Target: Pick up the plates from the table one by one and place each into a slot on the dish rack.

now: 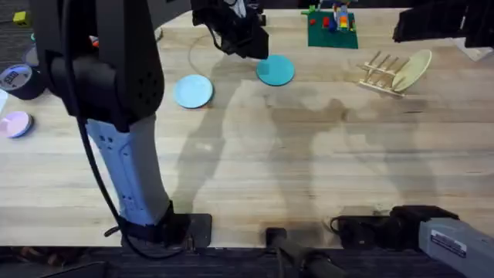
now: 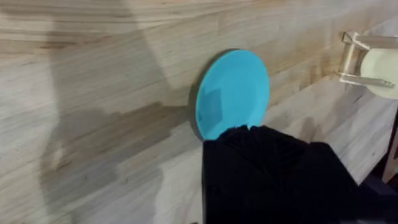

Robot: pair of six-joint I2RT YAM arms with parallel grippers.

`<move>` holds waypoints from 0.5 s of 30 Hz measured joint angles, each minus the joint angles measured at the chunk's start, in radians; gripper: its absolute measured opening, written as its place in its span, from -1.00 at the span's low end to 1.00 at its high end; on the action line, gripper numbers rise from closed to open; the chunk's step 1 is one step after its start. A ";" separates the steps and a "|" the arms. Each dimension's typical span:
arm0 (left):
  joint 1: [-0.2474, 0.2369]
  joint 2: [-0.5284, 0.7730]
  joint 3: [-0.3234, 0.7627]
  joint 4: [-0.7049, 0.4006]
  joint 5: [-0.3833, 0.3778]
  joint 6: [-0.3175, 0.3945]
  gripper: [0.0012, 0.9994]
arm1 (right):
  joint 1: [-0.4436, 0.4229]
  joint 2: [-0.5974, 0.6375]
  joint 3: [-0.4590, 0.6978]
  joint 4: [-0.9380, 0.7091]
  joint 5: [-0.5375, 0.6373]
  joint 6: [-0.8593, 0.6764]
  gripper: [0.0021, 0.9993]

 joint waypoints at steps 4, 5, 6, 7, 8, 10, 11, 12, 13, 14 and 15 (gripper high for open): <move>0.000 0.052 0.001 0.010 -0.005 -0.011 -0.93 | 0.000 0.000 0.000 0.000 0.000 0.000 0.99; 0.000 0.073 0.001 0.014 -0.009 -0.016 -0.93 | 0.000 0.000 0.000 0.000 0.000 0.000 0.99; 0.000 0.095 0.001 0.018 -0.013 -0.022 -0.92 | 0.000 0.000 0.000 0.000 0.000 0.000 0.99; 0.003 0.116 0.004 0.023 0.012 -0.036 -0.92 | 0.000 0.000 0.000 0.000 0.000 0.000 0.99; 0.007 0.125 0.011 0.022 0.030 -0.045 -0.92 | 0.000 0.000 0.000 0.000 0.000 0.000 0.99; 0.011 0.131 0.020 0.023 0.033 -0.061 -0.92 | 0.000 0.000 0.000 0.000 0.000 0.000 0.99; 0.011 0.135 0.024 0.022 0.036 -0.066 -0.92 | 0.000 0.000 0.000 0.000 0.000 0.000 0.99; 0.011 0.139 0.028 0.023 0.038 -0.072 -0.92 | 0.000 0.000 0.000 0.000 0.000 0.000 0.99; 0.011 0.142 0.031 0.022 0.041 -0.077 -0.92 | 0.000 0.000 0.000 0.000 0.000 0.000 0.99; 0.012 0.144 0.033 0.022 0.044 -0.079 -0.92 | 0.000 0.000 0.000 0.000 0.000 0.000 0.99; 0.013 0.144 0.033 0.022 0.045 -0.083 -0.92 | 0.000 0.000 0.000 0.000 0.000 0.000 0.99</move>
